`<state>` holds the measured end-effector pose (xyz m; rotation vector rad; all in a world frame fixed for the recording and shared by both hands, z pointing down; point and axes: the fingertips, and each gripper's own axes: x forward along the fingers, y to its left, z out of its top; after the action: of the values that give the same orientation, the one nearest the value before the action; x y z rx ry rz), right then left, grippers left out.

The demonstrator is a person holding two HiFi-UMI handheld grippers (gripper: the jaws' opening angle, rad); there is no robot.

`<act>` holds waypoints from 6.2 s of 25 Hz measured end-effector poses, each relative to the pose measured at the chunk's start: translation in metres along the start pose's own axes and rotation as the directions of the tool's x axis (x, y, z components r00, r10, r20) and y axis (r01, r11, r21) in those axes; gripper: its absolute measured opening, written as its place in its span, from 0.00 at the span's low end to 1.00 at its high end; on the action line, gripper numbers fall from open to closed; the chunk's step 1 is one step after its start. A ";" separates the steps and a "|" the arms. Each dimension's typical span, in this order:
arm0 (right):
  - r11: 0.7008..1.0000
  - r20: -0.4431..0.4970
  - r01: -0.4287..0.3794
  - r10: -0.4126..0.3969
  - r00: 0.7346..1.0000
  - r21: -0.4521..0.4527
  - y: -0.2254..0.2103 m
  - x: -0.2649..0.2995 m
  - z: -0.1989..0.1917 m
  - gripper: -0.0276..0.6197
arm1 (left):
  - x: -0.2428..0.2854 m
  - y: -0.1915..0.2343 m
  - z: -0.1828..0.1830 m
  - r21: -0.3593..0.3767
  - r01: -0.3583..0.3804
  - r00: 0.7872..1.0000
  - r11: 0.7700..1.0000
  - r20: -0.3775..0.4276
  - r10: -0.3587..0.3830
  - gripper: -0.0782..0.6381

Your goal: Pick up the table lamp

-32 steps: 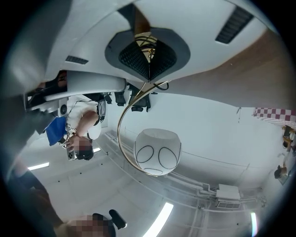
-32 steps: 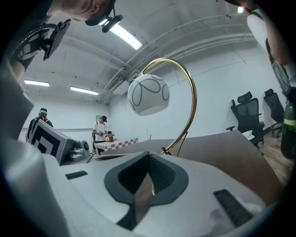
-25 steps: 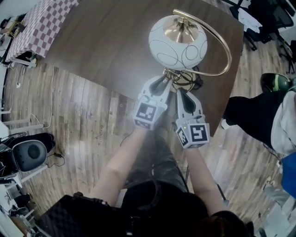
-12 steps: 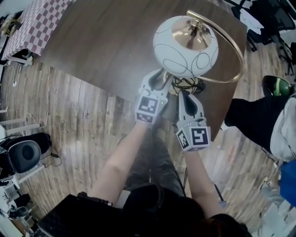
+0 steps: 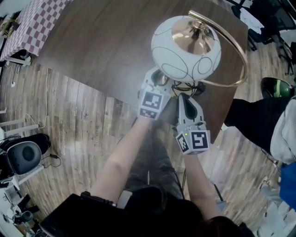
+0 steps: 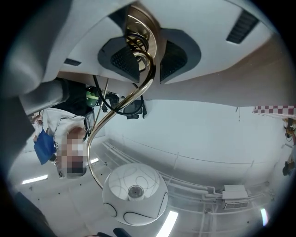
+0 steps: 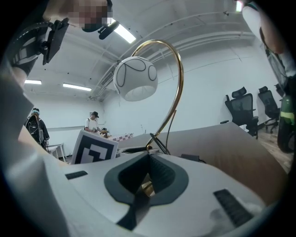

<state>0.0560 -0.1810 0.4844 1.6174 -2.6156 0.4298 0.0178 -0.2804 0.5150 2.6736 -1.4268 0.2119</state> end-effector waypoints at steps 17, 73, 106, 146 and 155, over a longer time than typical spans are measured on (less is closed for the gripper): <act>1.000 0.026 -0.002 0.002 1.000 -0.012 -0.009 -0.015 0.014 0.05 | 0.012 0.002 0.005 0.024 -0.045 0.999 0.999 0.014 0.045 0.14; 0.922 0.260 -0.006 0.115 0.959 -0.388 -0.006 -0.016 0.250 0.14 | 0.020 0.007 0.004 -0.001 -0.088 0.995 0.996 -0.044 0.087 0.12; 0.940 0.296 -0.128 0.226 0.928 -0.315 0.005 -0.013 0.267 0.05 | 0.022 0.004 0.008 -0.025 -0.046 0.996 0.999 -0.076 0.044 0.11; 0.934 0.264 -0.203 0.283 0.922 -0.292 0.041 -0.020 0.321 0.05 | -0.006 0.016 0.065 -0.026 -0.047 0.995 0.999 -0.088 0.044 0.11; 0.929 0.275 -0.215 0.300 0.913 -0.302 0.049 -0.023 0.336 0.04 | -0.007 0.022 0.084 -0.017 -0.055 0.996 0.998 -0.073 0.054 0.11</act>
<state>0.0615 -0.2256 0.1467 1.3532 -2.9745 -0.1952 0.0020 -0.2997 0.4312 2.5857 -1.4736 0.2953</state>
